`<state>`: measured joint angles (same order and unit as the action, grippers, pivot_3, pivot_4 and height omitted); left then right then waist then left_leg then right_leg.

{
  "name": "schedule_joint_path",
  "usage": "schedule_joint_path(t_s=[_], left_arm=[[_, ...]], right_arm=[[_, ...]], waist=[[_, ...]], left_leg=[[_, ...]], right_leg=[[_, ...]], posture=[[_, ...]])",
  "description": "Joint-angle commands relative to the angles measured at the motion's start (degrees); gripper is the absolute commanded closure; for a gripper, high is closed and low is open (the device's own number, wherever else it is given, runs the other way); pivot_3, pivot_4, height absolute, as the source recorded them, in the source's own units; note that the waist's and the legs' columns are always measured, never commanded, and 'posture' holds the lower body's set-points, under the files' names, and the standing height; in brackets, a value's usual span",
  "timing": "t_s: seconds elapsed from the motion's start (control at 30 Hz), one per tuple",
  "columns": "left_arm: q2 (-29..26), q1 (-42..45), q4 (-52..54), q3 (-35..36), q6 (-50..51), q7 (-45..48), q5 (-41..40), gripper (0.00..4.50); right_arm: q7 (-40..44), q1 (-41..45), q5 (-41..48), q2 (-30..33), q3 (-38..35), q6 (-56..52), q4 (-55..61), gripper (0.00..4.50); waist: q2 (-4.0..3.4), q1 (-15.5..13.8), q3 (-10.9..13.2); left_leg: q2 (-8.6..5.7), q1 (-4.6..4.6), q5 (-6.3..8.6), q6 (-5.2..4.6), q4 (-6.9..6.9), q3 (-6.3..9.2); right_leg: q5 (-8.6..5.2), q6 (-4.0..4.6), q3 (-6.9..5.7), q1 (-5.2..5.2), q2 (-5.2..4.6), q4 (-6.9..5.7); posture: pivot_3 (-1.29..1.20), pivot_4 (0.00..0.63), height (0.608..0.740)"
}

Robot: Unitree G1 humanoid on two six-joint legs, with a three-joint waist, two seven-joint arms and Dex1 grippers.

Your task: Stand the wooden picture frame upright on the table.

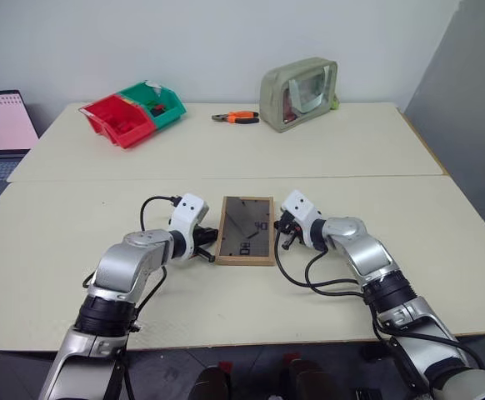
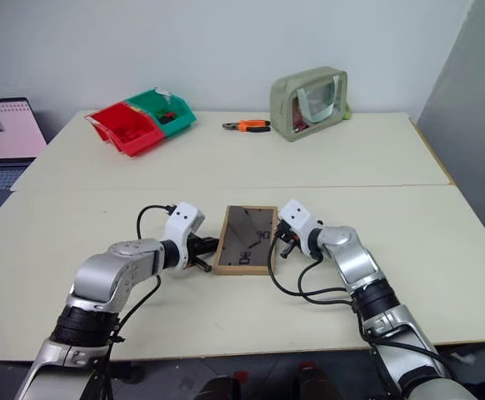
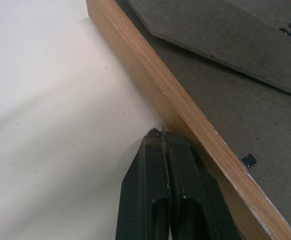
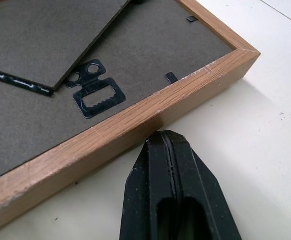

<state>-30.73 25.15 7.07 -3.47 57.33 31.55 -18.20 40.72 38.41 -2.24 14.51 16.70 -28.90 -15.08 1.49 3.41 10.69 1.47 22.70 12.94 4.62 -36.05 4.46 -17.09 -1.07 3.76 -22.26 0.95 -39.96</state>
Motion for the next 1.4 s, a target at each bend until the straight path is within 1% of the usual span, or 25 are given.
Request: schedule_joint_path(t_s=[0.03, 0.13, 0.33, 0.4, 0.5, 0.57, 0.6, 0.63, 0.67, 0.7, 0.73, 0.77, 0.8, 0.87, 0.93, 1.0, 1.17, 1.2, 1.3, 1.33, 1.4], left_arm=[[-1.2, -4.9, 6.5, -0.3, 6.1, 0.8, -2.8, 4.49], [-2.8, -9.1, 12.2, 1.1, 9.4, 0.8, -4.0, 4.49], [-4.3, -13.6, 17.7, 3.9, 13.1, 0.1, -5.4, 4.49], [-5.9, -15.7, 18.0, 5.2, 12.8, 0.2, -5.2, 4.49], [-9.1, -17.8, 16.6, 6.5, 9.8, 1.0, -4.0, 4.49], [-12.1, -20.7, 17.0, 8.8, 7.8, 4.3, -5.5, 4.49], [-13.2, -22.4, 17.5, 10.9, 7.6, 6.5, -7.4, 4.49], [-14.6, -24.3, 18.1, 13.0, 8.1, 9.2, -9.9, 4.30], [-15.3, -25.3, 18.1, 16.3, 10.9, 12.3, -14.2, 4.11], [-15.6, -25.7, 17.6, 19.4, 13.9, 14.8, -18.4, 3.69], [-14.2, -24.2, 15.9, 23.3, 18.7, 16.2, -23.3, 3.59], [-12.6, -22.3, 13.9, 26.7, 23.4, 16.9, -27.3, 3.33], [-11.1, -19.5, 10.4, 30.0, 29.1, 17.5, -31.0, 3.18], [-10.3, -16.3, 4.5, 33.1, 34.5, 17.1, -36.7, 2.84], [-10.7, -15.4, 1.5, 33.2, 35.2, 15.6, -40.3, 2.42], [-10.5, -14.4, -1.6, 32.6, 35.2, 12.9, -42.5, 2.10], [-9.4, -12.2, -6.3, 31.9, 35.2, 7.3, -46.5, 1.11], [-8.9, -11.9, -7.0, 31.8, 35.2, 6.0, -46.5, 0.84], [-8.4, -11.8, -7.7, 30.7, 35.2, 3.5, -47.0, 0.21], [-8.4, -11.9, -7.8, 30.4, 35.2, 3.0, -47.4, 0.05], [-7.9, -12.0, -7.8, 30.0, 35.2, 2.1, -47.5, 0.05]], right_arm=[[1.5, -1.4, 1.2, -1.6, 2.3, -0.9, 6.9, 4.50], [1.8, -3.1, 1.5, -2.1, 3.5, -2.5, 10.0, 4.50], [1.8, -4.5, 1.1, -1.8, 4.5, -3.3, 12.0, 4.50], [1.7, -4.8, 0.2, -0.7, 4.8, -2.4, 11.6, 4.50], [1.8, -5.1, -0.1, 0.9, 4.6, -1.4, 11.6, 4.50], [2.1, -5.6, 0.4, 2.3, 3.8, -1.1, 12.1, 4.50], [2.3, -6.0, 0.7, 3.0, 3.2, -0.9, 12.5, 4.50], [2.5, -6.5, 1.0, 3.8, 2.5, -0.7, 12.9, 4.50], [2.7, -7.2, 1.2, 4.8, 2.0, -0.3, 13.0, 4.50], [2.8, -7.7, 1.3, 5.5, 1.7, 0.1, 12.9, 4.50], [2.9, -8.1, 1.4, 6.2, 1.5, 0.5, 12.9, 4.50], [3.0, -8.5, 1.4, 6.5, 1.4, 0.8, 12.9, 4.50], [2.9, -8.8, 1.5, 6.6, 1.4, 0.9, 12.9, 4.50], [2.4, -9.0, 1.6, 6.3, 1.5, 0.9, 12.7, 4.50], [2.0, -9.1, 1.5, 5.9, 1.7, 0.9, 12.8, 4.50], [1.7, -9.5, 1.6, 5.3, 1.9, 0.4, 13.5, 4.50], [1.2, -10.1, 1.5, 4.7, 2.5, -0.2, 14.8, 4.50], [1.1, -10.2, 1.4, 4.6, 2.7, -0.3, 15.0, 4.50], [0.9, -10.6, 1.2, 4.4, 3.3, -0.4, 15.4, 4.50], [0.8, -10.6, 1.2, 4.3, 3.4, -0.5, 15.5, 4.50], [0.5, -10.7, 1.1, 3.8, 3.9, -0.5, 15.5, 4.50]], waist=[[-0.01, 0.1, 0.0], [-0.01, 0.3, 0.0], [-0.02, 0.4, 0.0], [-0.02, 0.4, 0.0], [-0.02, 0.5, 0.0], [-0.02, 0.6, 0.0], [-0.02, 0.8, 0.0], [-0.02, 1.1, 0.0], [-0.05, 1.2, 0.0], [-0.04, 1.2, 0.0], [-0.03, 1.2, 0.0], [-0.08, 1.2, 0.0], [-0.07, 1.2, 0.0], [-0.01, 0.9, 0.0], [0.06, 0.8, 0.0], [0.05, 0.8, 0.0], [0.05, 0.8, 0.0], [0.05, 0.8, 0.0], [0.05, 0.8, 0.0], [0.05, 0.8, 0.0], [0.05, 0.8, 0.0]], left_leg=[[0.01, -0.01, 0.00, 0.00, 0.02, 0.01], [0.04, -0.01, 0.01, 0.01, 0.07, 0.02], [0.05, -0.04, 0.02, 0.01, 0.08, 0.02], [0.05, -0.06, 0.02, 0.01, 0.08, 0.00], [0.05, -0.08, 0.02, 0.01, 0.09, -0.03], [0.05, -0.10, 0.02, 0.01, 0.11, -0.05], [0.05, -0.10, 0.03, 0.02, 0.11, -0.04], [0.07, -0.11, 0.03, 0.02, 0.12, -0.05], [0.10, -0.11, 0.03, 0.02, 0.15, -0.06], [0.11, -0.12, 0.03, 0.02, 0.17, -0.04], [0.08, -0.08, 0.03, 0.02, 0.14, 0.00], [0.07, -0.08, 0.03, 0.02, 0.14, 0.00], [0.07, -0.07, 0.03, 0.01, 0.14, 0.00], [0.02, 0.00, 0.03, 0.01, 0.08, 0.08], [-0.02, 0.05, 0.03, 0.01, 0.00, 0.15], [0.05, 0.02, 0.03, 0.01, 0.02, 0.12], [0.13, 0.01, 0.03, 0.02, 0.07, 0.18], [0.13, 0.01, 0.03, 0.02, 0.07, 0.18], [0.12, 0.01, 0.03, 0.02, 0.07, 0.17], [0.13, 0.00, 0.03, 0.02, 0.07, 0.16], [0.13, 0.01, 0.03, 0.03, 0.07, 0.18]], right_leg=[[-0.01, 0.02, -0.01, 0.00, 0.01, 0.00], [-0.05, 0.08, -0.01, -0.04, 0.03, -0.01], [-0.06, 0.07, 0.02, -0.02, 0.03, -0.01], [-0.18, -0.13, 0.02, -0.01, 0.03, 0.01], [-0.18, -0.12, 0.03, -0.01, 0.05, 0.01], [-0.18, -0.11, 0.05, -0.01, 0.05, 0.01], [-0.19, -0.09, 0.06, -0.01, 0.05, 0.02], [-0.20, -0.07, 0.07, -0.01, 0.05, 0.02], [-0.22, -0.03, 0.07, -0.03, 0.05, 0.01], [-0.24, -0.01, 0.07, -0.02, 0.04, 0.02], [-0.26, -0.05, 0.09, -0.01, 0.05, 0.03], [-0.26, -0.06, 0.05, -0.01, 0.07, 0.04], [-0.28, -0.06, -0.01, -0.02, 0.06, 0.03], [-0.28, -0.08, -0.15, -0.01, 0.08, 0.04], [-0.28, -0.09, -0.26, -0.02, 0.16, 0.03], [-0.27, -0.09, -0.17, -0.01, 0.11, 0.05], [-0.24, -0.04, -0.08, -0.03, 0.02, 0.01], [-0.23, -0.02, -0.07, -0.03, 0.02, 0.01], [-0.24, -0.02, -0.04, -0.03, 0.00, 0.01], [-0.23, -0.02, -0.03, -0.03, 0.00, 0.01], [-0.23, -0.02, -0.01, -0.03, 0.00, 0.01]], posture=[[0.00, 0.150, 0.740], [0.00, 0.150, 0.740], [0.00, 0.150, 0.740], [0.00, 0.150, 0.740], [0.00, 0.150, 0.740], [0.00, 0.150, 0.740], [0.00, 0.150, 0.740], [0.00, 0.150, 0.740], [0.00, 0.150, 0.740], [0.00, 0.150, 0.740], [0.00, 0.150, 0.740], [0.00, 0.150, 0.740], [0.00, 0.150, 0.740], [0.00, 0.150, 0.740], [0.00, 0.150, 0.740], [0.00, 0.150, 0.740], [0.00, 0.150, 0.740], [0.00, 0.150, 0.740], [0.00, 0.150, 0.740], [0.00, 0.150, 0.740], [0.00, 0.150, 0.740]])
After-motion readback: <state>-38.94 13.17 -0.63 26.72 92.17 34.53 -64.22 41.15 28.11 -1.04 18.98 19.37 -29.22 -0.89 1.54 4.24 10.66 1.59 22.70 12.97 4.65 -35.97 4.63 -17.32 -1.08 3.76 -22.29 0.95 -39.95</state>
